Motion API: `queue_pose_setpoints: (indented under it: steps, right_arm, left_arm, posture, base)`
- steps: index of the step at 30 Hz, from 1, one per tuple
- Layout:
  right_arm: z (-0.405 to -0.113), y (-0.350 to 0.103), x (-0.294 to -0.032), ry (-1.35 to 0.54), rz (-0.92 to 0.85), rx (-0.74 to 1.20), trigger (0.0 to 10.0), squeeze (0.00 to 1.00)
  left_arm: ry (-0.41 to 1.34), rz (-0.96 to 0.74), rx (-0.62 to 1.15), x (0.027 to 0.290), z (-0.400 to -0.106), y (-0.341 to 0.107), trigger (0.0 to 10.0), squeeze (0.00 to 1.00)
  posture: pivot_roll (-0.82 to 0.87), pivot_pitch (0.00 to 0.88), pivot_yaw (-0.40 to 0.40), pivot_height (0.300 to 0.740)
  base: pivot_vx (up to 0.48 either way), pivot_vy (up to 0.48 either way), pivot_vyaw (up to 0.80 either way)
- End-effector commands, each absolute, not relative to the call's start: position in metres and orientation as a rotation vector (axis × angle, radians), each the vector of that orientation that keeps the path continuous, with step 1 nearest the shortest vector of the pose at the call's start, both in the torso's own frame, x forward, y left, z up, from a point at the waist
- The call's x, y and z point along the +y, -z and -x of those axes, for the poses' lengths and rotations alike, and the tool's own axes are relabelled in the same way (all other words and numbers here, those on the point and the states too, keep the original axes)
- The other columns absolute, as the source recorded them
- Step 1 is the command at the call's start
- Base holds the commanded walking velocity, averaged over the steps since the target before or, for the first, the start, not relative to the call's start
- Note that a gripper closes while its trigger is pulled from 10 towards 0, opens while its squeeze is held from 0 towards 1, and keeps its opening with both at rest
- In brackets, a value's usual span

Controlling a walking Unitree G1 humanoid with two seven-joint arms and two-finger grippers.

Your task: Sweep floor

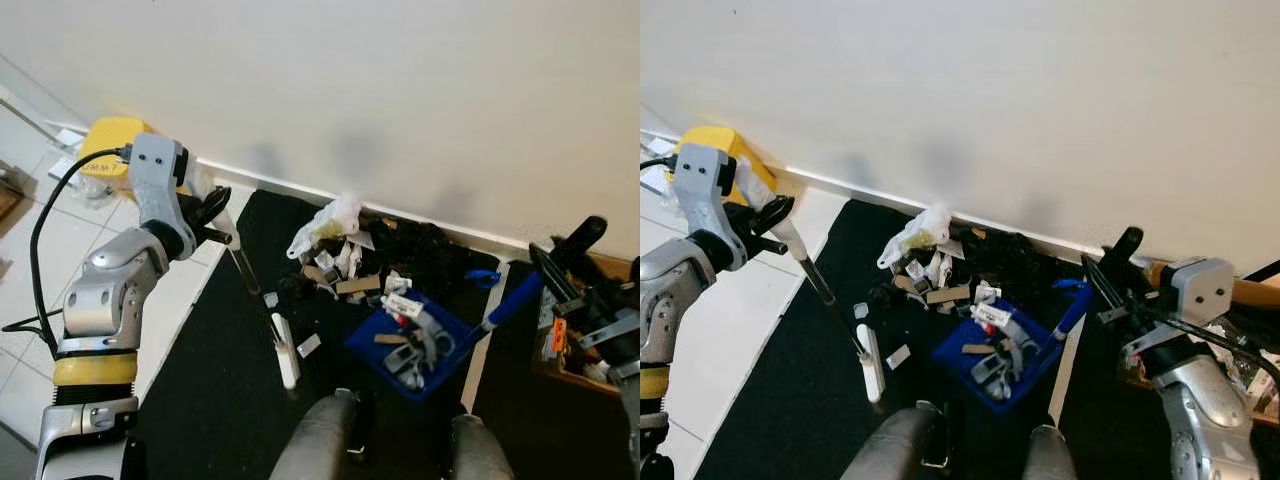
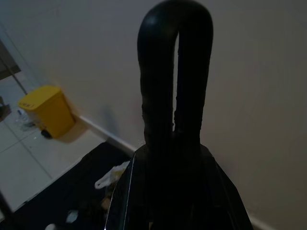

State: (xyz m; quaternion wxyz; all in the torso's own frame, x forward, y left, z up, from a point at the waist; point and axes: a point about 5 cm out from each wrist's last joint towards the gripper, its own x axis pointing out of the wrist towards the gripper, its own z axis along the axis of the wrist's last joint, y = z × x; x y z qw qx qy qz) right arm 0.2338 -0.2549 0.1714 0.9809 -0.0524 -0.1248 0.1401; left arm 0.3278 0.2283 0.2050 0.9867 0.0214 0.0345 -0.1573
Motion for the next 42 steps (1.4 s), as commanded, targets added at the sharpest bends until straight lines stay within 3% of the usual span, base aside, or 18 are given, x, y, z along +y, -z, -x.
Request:
queue_pose_setpoints:
  steps: [1,11,16,24,42]
  right_arm:
    - [-0.231,-0.185,-0.252,-0.304,0.113,-0.298,10.0,0.0]
    - [-0.224,-0.221,-0.27,-0.244,0.159,-0.377,10.0,0.0]
    - [-0.221,-0.237,-0.286,-0.18,0.05,-0.457,10.0,0.0]
    - [-0.235,-0.225,-0.273,-0.221,-0.097,-0.446,10.0,0.0]
    - [-0.26,-0.237,-0.259,-0.31,-0.164,-0.484,10.0,0.0]
  left_arm:
    - [0.295,-0.059,0.07,0.229,-0.329,-0.202,10.0,0.0]
    - [0.252,-0.077,0.091,0.229,-0.338,-0.194,10.0,0.0]
    - [0.259,-0.123,0.083,0.215,-0.346,-0.193,10.0,0.0]
    - [0.351,-0.003,-0.005,0.191,-0.348,-0.202,10.0,0.0]
    - [0.303,-0.029,-0.088,0.181,-0.35,-0.201,10.0,0.0]
  posture:
    - [0.09,0.214,0.203,0.74]
    - [0.07,0.205,0.202,0.74]
    - [0.05,0.198,0.196,0.74]
    - [0.05,0.19,0.173,0.74]
    - [0.05,0.182,0.128,0.74]
  base:
    - [0.0,0.0,0.0]
    - [0.0,0.0,0.0]
    - [0.0,0.0,0.0]
    - [0.0,0.0,0.0]
    - [0.0,0.0,0.0]
